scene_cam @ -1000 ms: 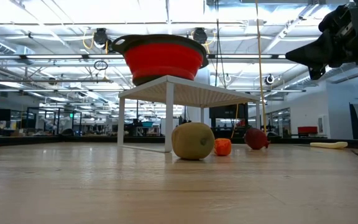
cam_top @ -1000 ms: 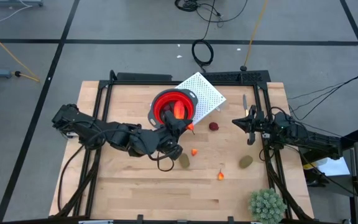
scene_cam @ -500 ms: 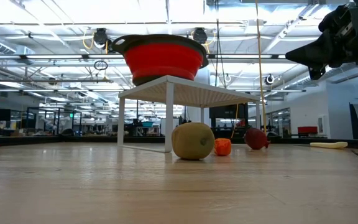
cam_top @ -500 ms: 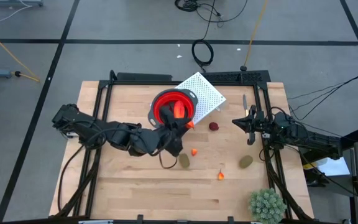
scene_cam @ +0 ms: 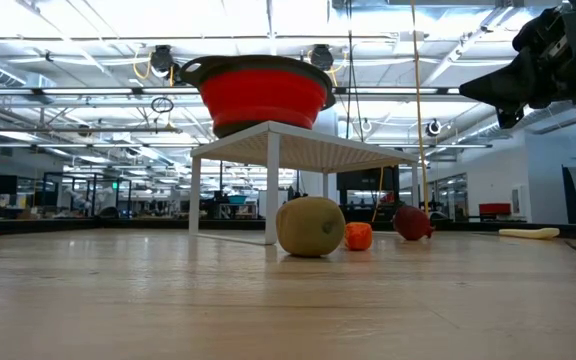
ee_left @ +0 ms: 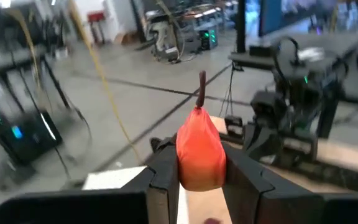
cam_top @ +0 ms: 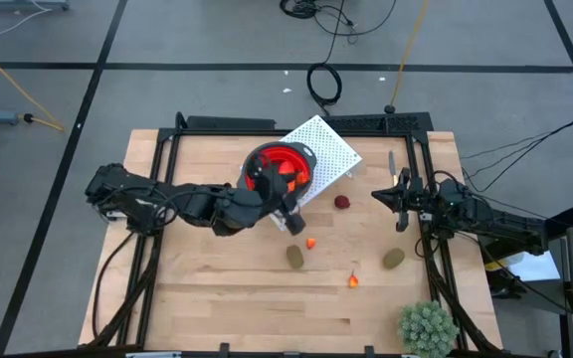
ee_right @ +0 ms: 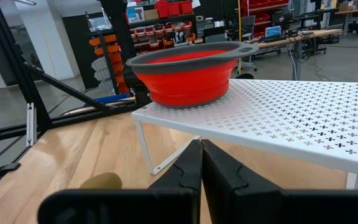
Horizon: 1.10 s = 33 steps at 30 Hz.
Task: Pick & Place Fruit
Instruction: Put the pear into the red strainer bowl on the shelf
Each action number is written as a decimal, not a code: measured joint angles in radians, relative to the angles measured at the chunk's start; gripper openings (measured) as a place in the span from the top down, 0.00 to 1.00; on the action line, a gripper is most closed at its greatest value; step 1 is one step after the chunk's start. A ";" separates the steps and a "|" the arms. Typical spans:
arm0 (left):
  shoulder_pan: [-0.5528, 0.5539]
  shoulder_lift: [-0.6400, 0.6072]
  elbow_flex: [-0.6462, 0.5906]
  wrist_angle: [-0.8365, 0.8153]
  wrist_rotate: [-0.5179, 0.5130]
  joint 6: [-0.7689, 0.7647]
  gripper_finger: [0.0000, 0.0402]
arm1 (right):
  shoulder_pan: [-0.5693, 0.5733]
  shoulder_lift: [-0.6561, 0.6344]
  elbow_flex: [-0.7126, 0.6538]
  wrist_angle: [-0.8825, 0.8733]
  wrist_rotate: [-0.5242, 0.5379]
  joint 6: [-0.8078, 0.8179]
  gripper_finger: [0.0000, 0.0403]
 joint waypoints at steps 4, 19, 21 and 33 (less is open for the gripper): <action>0.027 0.000 0.000 -0.022 0.010 -0.185 0.77 | 0.000 0.000 0.000 0.000 0.000 0.000 1.00; 0.160 0.000 0.000 -0.499 0.294 -0.960 0.78 | 0.000 0.000 0.000 0.000 0.000 0.000 1.00; 0.173 0.000 0.000 -0.558 0.296 -1.011 0.78 | 0.000 0.000 0.000 0.000 0.000 0.000 1.00; 0.291 0.000 0.000 -0.740 0.388 -1.088 0.78 | 0.000 0.000 0.000 -0.008 0.000 0.000 1.00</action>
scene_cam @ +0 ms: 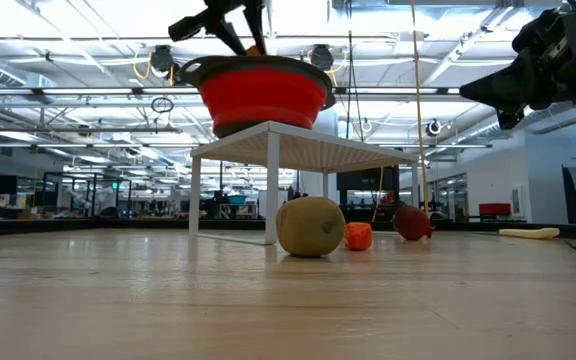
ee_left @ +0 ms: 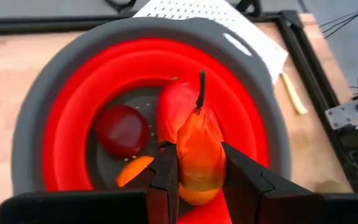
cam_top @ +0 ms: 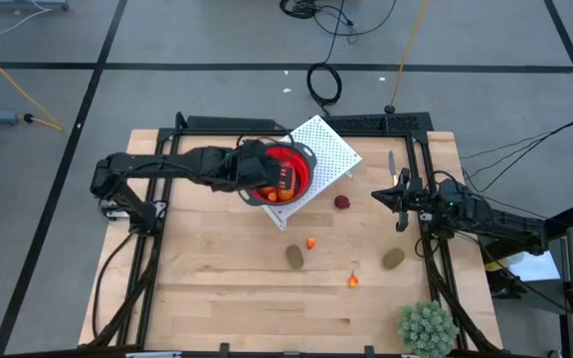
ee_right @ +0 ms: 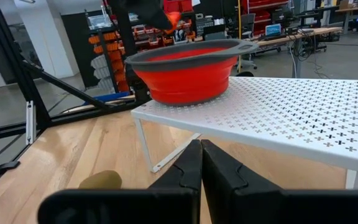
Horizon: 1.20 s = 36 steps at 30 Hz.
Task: Pick & Place Fruit
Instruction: Put the pear into the red strainer bowl on the shelf
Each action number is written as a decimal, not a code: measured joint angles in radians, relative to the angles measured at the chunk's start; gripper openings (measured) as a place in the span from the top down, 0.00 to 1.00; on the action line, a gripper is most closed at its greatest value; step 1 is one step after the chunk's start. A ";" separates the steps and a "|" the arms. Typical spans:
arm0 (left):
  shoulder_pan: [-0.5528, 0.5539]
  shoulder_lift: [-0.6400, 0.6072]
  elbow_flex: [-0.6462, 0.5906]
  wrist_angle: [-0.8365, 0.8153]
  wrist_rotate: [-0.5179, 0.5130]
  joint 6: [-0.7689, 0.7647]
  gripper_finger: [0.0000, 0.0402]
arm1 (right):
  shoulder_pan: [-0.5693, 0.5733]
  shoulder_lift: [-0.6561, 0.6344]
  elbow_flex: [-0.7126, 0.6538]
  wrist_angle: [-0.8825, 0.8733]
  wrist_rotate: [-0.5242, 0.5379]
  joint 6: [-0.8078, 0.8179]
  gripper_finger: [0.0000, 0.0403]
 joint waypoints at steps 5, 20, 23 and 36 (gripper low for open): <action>0.060 0.006 0.000 -0.002 0.067 0.034 0.78 | 0.000 0.000 0.000 -0.028 0.000 0.000 1.00; 0.107 0.104 0.001 -0.058 0.201 0.030 0.78 | 0.000 0.000 0.000 -0.040 0.000 0.000 1.00; 0.107 0.128 0.001 -0.053 0.221 0.026 0.78 | 0.000 0.000 0.000 -0.041 0.001 0.000 1.00; 0.107 0.137 0.001 -0.049 0.212 0.032 0.78 | 0.000 0.001 0.000 -0.044 0.000 0.000 1.00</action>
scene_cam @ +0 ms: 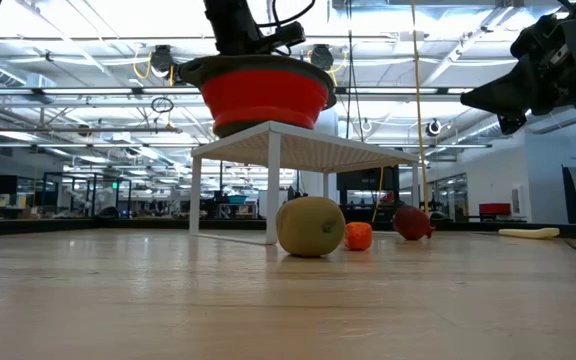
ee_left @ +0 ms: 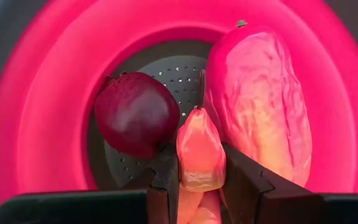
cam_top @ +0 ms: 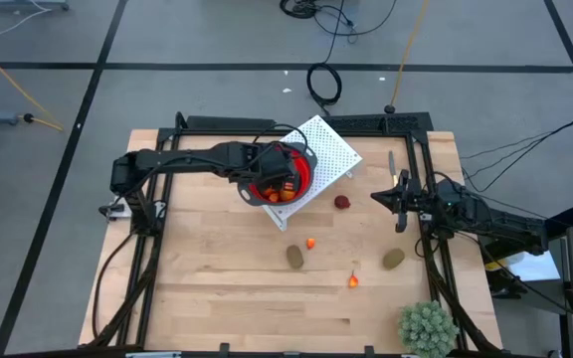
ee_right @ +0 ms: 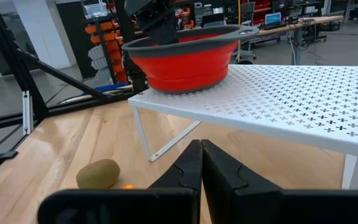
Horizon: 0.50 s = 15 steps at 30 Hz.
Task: Pick & Place Fruit
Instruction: Put the pear into the red strainer bowl on the shelf
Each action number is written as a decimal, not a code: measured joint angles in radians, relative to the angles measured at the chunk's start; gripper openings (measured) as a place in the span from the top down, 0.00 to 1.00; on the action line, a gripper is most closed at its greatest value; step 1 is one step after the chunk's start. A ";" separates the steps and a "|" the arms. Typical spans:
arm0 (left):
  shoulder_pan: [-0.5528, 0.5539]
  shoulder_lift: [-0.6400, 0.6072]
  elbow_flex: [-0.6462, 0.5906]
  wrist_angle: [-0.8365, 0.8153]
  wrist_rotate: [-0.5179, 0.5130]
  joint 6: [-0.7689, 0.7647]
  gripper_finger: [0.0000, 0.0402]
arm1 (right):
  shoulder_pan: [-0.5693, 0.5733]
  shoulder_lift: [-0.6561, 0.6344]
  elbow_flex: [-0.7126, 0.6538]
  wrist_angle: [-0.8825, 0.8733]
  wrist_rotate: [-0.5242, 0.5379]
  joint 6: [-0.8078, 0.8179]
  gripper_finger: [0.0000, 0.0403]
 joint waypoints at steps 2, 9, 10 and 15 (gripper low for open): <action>0.000 0.000 0.000 -0.001 -0.001 0.002 0.78 | 0.000 0.000 0.000 0.000 0.000 0.000 1.00; 0.000 0.000 0.000 -0.001 0.000 0.002 0.78 | 0.000 0.000 0.000 0.000 0.000 0.000 1.00; 0.000 0.000 0.000 0.000 -0.001 0.003 0.78 | 0.000 0.000 0.000 0.000 0.000 0.000 1.00; 0.000 0.000 -0.001 0.000 0.000 0.040 0.78 | 0.000 0.000 0.000 0.000 0.000 0.000 1.00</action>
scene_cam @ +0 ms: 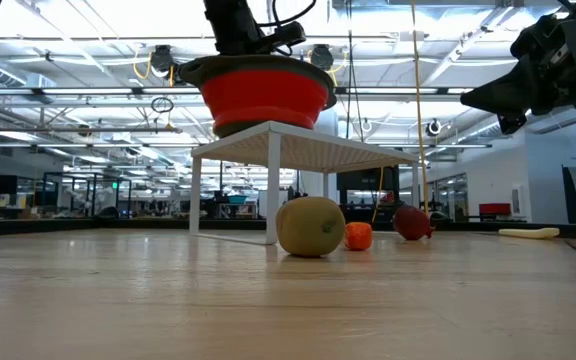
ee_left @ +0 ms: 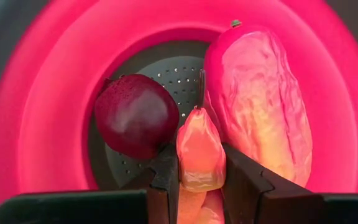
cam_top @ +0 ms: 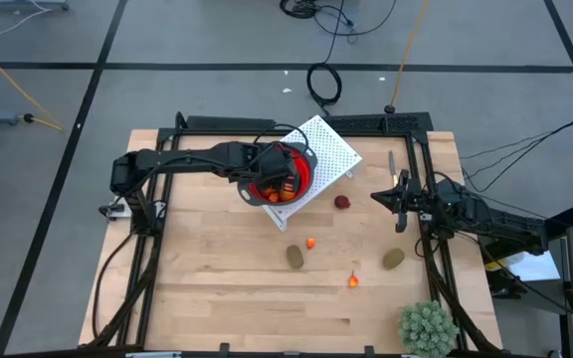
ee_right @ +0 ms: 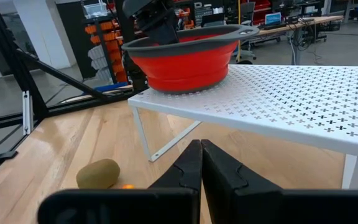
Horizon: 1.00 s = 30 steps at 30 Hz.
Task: Pick & Place Fruit
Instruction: Put the pear into the red strainer bowl on the shelf, then put the pomegranate into the red strainer bowl on the shelf
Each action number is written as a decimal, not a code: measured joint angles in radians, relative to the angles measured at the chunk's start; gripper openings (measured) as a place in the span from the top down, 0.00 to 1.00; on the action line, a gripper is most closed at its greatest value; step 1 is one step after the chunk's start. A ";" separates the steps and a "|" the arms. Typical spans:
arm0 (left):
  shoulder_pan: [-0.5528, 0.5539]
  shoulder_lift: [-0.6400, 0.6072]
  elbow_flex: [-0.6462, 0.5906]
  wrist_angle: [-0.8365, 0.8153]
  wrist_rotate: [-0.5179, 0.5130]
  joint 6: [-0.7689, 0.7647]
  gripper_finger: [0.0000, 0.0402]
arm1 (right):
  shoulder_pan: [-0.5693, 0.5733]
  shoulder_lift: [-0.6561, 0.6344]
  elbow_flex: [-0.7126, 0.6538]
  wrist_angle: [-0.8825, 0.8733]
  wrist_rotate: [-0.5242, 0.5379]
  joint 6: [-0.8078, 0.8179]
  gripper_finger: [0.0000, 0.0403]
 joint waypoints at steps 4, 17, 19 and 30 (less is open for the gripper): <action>0.000 0.000 0.000 0.000 0.000 -0.003 0.76 | 0.000 0.000 0.000 0.000 0.000 0.000 1.00; 0.016 -0.014 0.000 0.004 0.050 0.011 0.44 | 0.000 0.000 0.000 0.000 0.000 0.000 1.00; 0.022 -0.032 0.000 0.006 0.059 0.011 0.42 | 0.000 0.000 0.000 0.000 0.000 0.000 1.00; -0.001 -0.156 0.000 0.011 0.033 0.011 0.52 | 0.000 0.000 0.000 0.000 0.000 0.000 1.00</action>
